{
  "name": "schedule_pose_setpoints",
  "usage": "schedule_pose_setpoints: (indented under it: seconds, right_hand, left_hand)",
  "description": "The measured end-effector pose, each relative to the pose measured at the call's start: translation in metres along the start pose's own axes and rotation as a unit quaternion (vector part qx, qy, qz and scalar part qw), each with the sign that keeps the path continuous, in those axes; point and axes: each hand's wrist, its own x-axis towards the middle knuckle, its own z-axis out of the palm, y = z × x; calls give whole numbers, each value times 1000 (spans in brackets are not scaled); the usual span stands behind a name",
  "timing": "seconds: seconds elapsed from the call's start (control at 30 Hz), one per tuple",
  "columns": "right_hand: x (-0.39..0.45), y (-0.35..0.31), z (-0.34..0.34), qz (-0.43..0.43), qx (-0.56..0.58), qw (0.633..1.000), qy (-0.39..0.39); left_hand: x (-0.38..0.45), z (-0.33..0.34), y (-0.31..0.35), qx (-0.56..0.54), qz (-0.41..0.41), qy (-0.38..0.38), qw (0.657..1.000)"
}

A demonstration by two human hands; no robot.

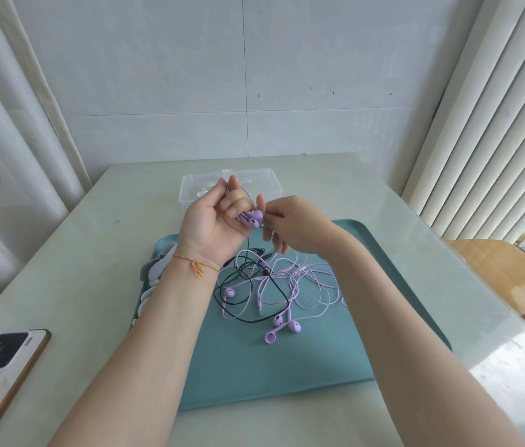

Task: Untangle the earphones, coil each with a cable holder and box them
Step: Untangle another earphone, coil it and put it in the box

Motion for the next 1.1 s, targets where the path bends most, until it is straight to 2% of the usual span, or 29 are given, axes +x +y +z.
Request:
schedule_pose_setpoints:
  seconds: [0.23, 0.33, 0.43, 0.57, 0.73, 1.1]
  right_hand:
    - [3, 1, 3, 15, 122, 991, -60]
    - [6, 3, -1, 18, 201, 979, -23]
    - [5, -1, -3, -24, 240, 970, 9]
    - [1, -9, 4, -51, 187, 978, 71]
    - [-6, -17, 9, -40, 117, 984, 126]
    - [-37, -19, 14, -30, 95, 985, 138]
  left_hand:
    - [-3, -1, 5, 115, 26, 35, 992]
    - [-5, 2, 5, 165, 11, 36, 986]
    - [-9, 8, 0, 228, -3, 26, 973]
    - [-14, 17, -6, 267, -6, 14, 964]
    - [-21, 24, -10, 314, 16, 53, 948]
    - [-48, 31, -29, 406, 106, 155, 894]
